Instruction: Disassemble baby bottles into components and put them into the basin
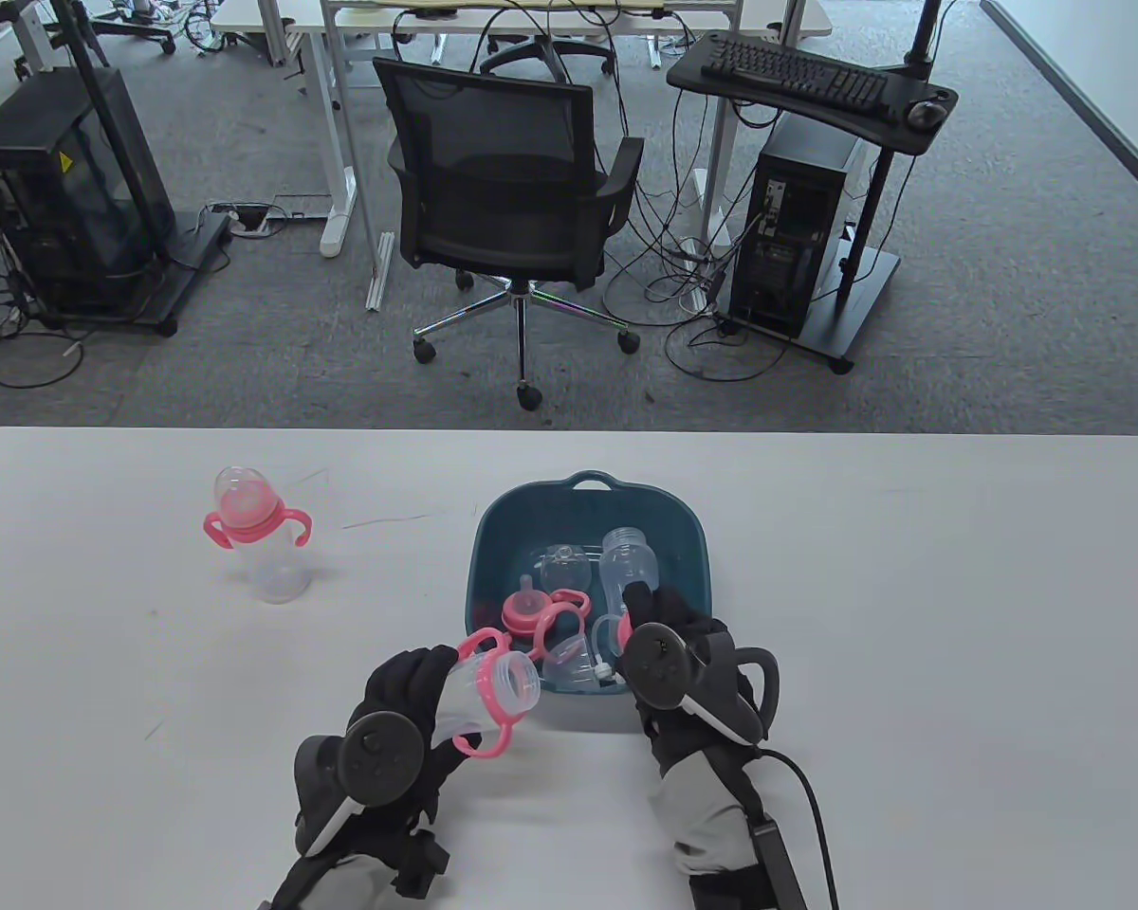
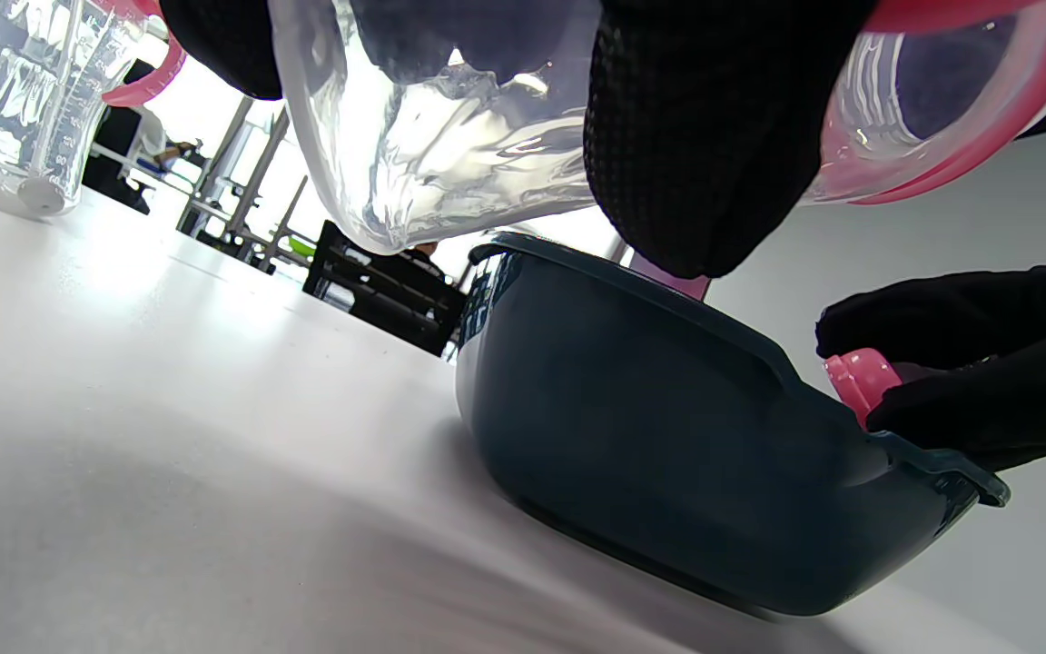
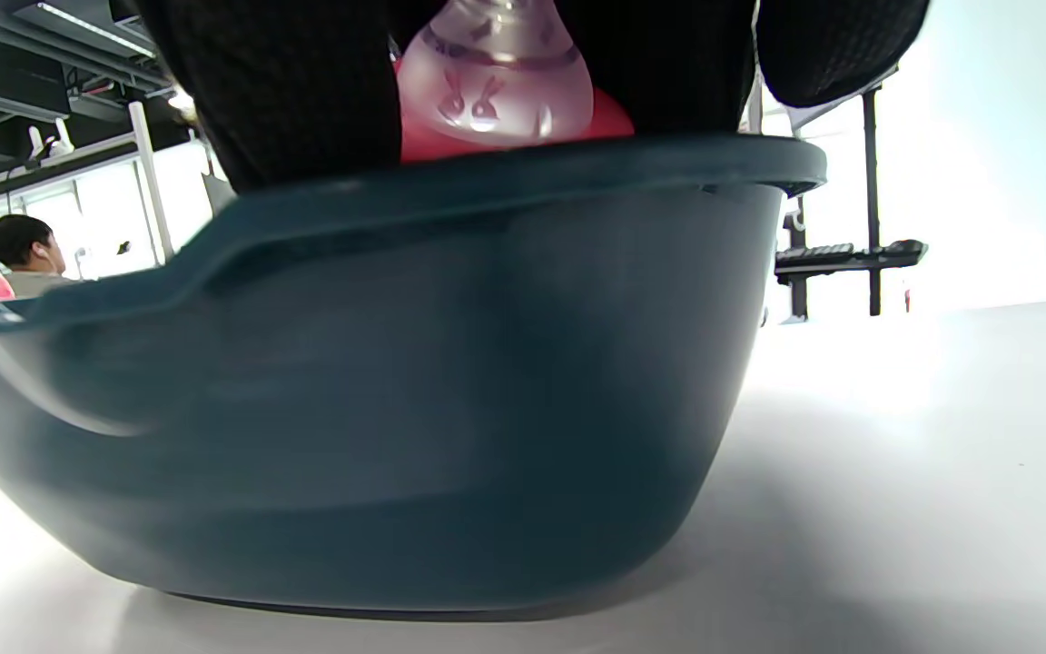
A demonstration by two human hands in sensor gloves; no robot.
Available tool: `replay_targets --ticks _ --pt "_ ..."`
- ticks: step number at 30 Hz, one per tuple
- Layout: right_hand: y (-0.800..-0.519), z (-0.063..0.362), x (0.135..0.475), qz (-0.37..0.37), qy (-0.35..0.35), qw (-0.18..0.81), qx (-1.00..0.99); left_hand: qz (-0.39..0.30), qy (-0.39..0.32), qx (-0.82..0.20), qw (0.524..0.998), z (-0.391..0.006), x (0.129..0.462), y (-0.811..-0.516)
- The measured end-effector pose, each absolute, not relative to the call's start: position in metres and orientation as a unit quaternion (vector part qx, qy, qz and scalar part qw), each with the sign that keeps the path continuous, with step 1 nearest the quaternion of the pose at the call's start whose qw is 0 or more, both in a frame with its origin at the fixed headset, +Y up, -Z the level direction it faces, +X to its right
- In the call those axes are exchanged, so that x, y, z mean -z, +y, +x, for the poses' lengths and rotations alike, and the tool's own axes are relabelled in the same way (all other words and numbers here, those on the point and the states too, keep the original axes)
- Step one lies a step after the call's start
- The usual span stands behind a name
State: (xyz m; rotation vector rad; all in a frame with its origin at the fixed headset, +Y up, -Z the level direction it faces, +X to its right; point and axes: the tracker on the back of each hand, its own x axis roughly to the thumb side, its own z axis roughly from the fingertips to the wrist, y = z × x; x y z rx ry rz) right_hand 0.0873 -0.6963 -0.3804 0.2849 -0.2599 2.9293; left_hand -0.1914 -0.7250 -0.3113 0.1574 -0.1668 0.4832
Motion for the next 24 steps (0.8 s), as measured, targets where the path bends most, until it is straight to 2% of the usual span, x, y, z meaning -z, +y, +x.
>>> replay_targets --ticks 12,17,24 --pt "-0.694 0.09 0.38 0.097 -0.091 0.128 -0.983 0.079 -0.082 -0.239 0.964 -0.192 0.311 -0.726" --pt "-0.68 0.088 0.374 0.108 -0.109 0.17 -0.973 0.079 -0.083 -0.24 0.964 -0.192 0.312 -0.726" --pt "-0.656 0.077 0.362 0.16 -0.126 0.281 -0.938 0.08 -0.086 -0.239 0.964 -0.191 0.312 -0.726"
